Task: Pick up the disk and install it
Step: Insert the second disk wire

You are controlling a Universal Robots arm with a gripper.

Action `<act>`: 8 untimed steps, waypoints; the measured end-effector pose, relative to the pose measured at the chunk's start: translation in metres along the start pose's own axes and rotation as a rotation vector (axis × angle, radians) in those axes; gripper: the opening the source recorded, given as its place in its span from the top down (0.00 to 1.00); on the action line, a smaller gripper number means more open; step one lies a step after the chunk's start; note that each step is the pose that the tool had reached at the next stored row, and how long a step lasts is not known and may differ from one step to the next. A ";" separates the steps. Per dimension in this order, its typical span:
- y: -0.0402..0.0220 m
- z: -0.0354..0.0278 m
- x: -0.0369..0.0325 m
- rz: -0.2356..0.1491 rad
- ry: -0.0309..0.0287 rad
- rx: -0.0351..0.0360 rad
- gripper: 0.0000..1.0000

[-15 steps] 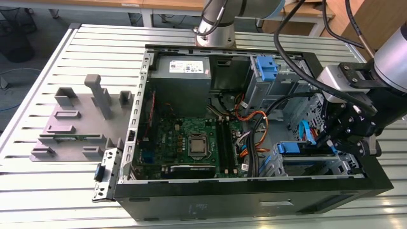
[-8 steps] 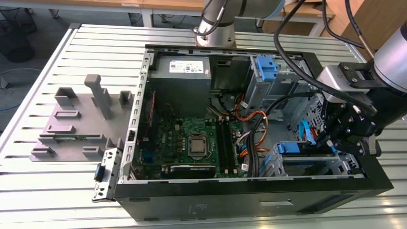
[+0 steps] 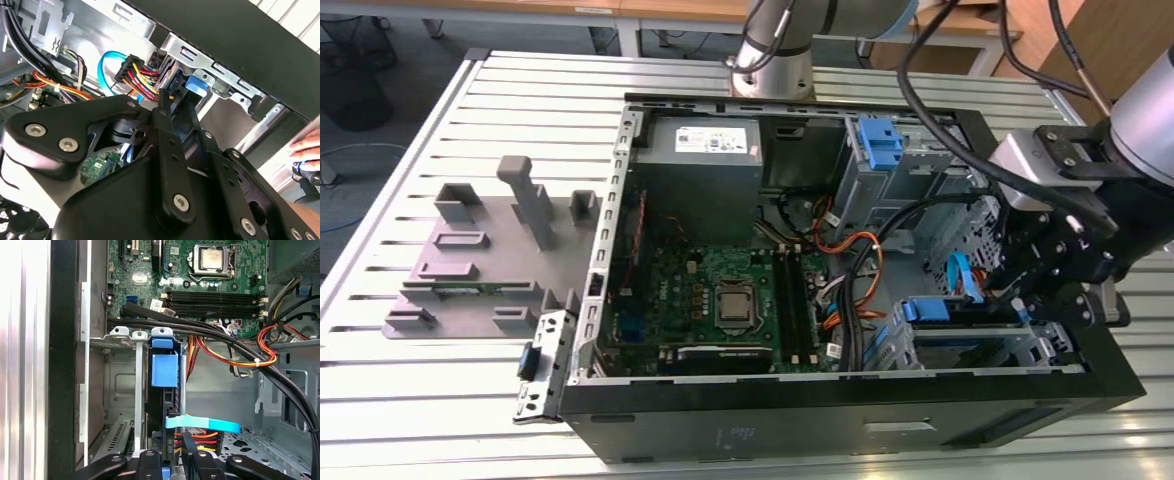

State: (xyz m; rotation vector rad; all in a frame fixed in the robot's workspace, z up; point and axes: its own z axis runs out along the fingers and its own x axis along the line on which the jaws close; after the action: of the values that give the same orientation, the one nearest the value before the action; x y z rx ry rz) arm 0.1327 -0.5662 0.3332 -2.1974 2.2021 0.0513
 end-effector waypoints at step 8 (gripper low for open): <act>0.0000 -0.0198 -0.0012 0.000 -0.0002 0.0000 0.70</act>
State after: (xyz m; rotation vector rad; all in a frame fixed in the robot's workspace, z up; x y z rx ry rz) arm 0.1327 -0.5659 0.3530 -2.1973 2.2020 0.0515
